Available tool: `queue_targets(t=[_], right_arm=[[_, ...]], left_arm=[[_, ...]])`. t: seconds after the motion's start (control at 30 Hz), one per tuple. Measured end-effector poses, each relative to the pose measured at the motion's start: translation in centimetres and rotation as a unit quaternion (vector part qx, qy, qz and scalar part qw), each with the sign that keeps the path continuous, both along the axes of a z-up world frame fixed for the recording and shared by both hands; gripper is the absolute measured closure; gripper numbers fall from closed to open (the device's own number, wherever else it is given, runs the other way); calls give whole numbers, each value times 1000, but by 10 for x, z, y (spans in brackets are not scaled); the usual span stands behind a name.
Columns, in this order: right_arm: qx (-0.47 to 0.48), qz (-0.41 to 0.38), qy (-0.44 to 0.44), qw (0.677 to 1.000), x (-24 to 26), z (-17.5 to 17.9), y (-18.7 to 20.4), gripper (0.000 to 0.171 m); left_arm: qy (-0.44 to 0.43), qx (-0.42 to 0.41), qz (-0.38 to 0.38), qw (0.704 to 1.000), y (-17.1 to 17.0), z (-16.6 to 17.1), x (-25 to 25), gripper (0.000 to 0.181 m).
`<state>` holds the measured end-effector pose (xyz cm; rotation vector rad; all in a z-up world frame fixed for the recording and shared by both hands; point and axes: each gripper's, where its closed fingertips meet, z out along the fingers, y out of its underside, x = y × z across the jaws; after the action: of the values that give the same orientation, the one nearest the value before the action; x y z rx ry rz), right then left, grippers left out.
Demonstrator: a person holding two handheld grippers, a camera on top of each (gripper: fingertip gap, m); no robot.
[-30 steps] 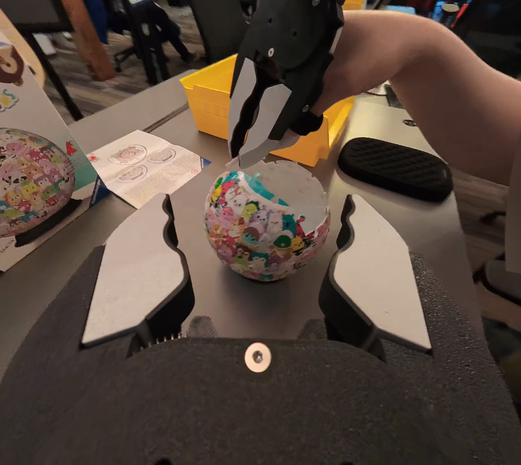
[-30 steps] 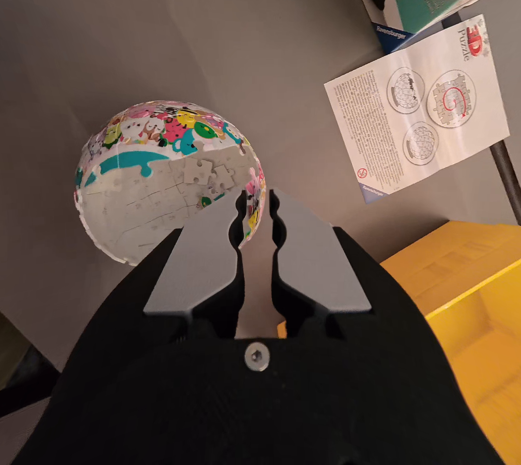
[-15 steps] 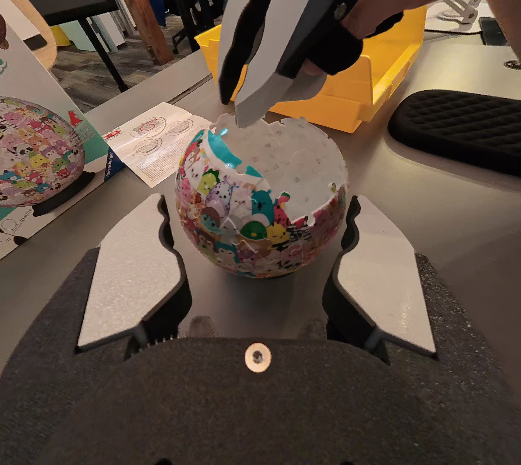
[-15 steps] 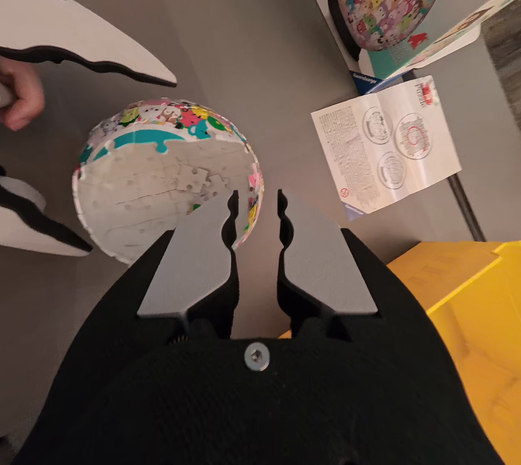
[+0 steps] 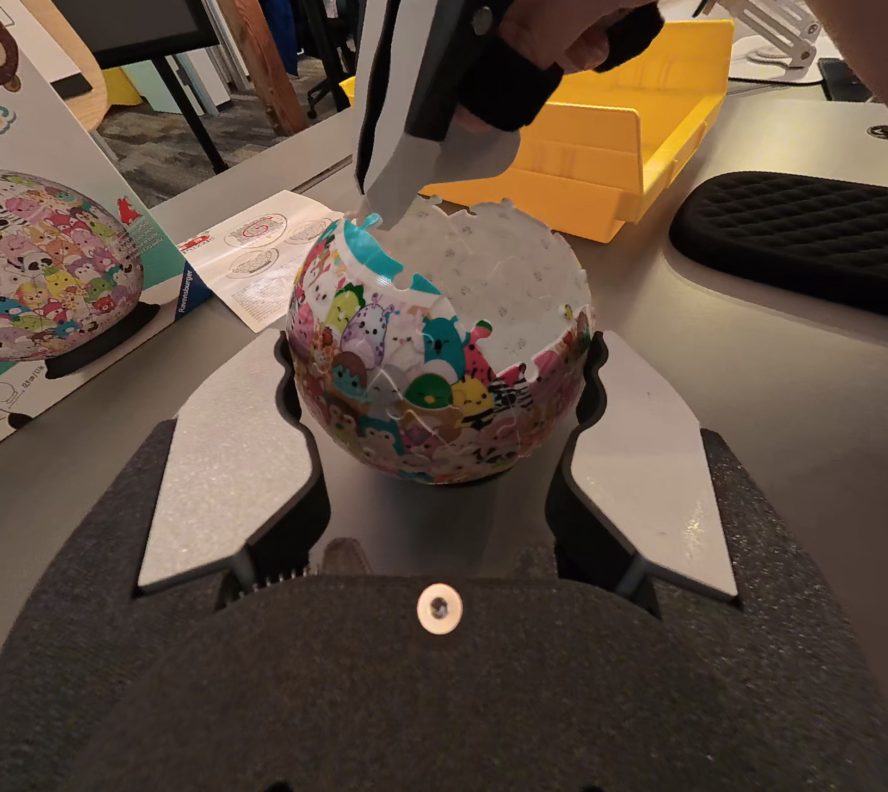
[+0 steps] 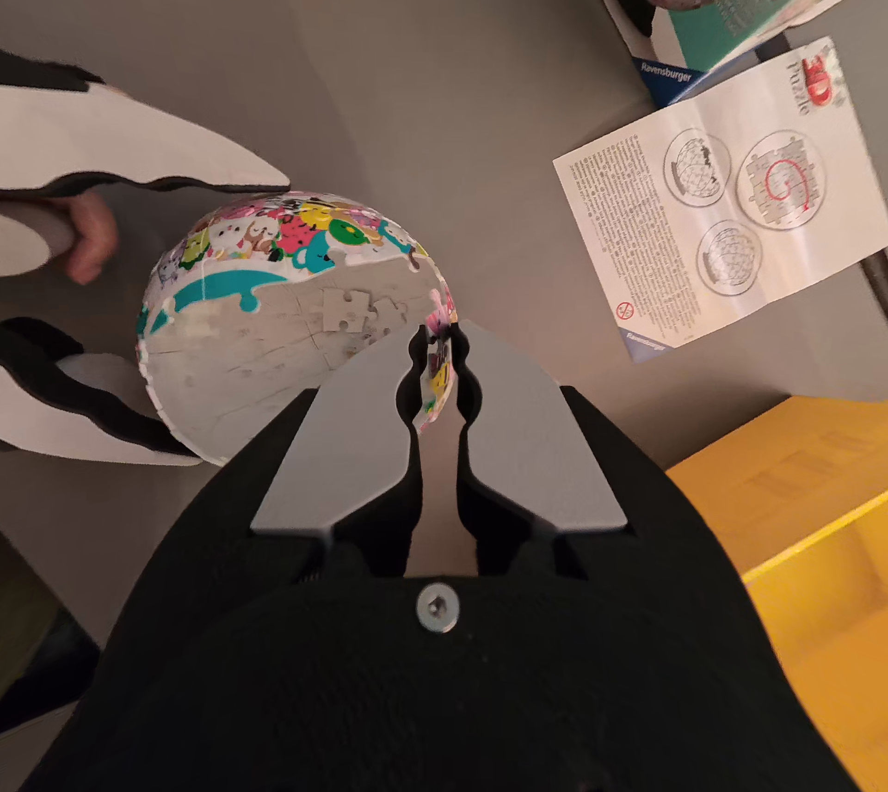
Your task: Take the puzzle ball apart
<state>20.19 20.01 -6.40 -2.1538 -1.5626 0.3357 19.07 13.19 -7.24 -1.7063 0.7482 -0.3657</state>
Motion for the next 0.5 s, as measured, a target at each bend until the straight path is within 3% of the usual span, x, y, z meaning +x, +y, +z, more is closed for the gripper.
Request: queue_targets(t=[0.3,0.4,0.5], right_arm=[[-150,-63,29,986,6,-4,2,158],[-147,-56,26,987,6,-5,3,158],[-85,-22,-1,996,6,-4,3,158]], left_arm=[[-3,7,-4,1000,-1,3,-1,71],[-6,7,-4,1000,-1,5,-2,72],[0,5,-1,1000,1,3,-2,72]])
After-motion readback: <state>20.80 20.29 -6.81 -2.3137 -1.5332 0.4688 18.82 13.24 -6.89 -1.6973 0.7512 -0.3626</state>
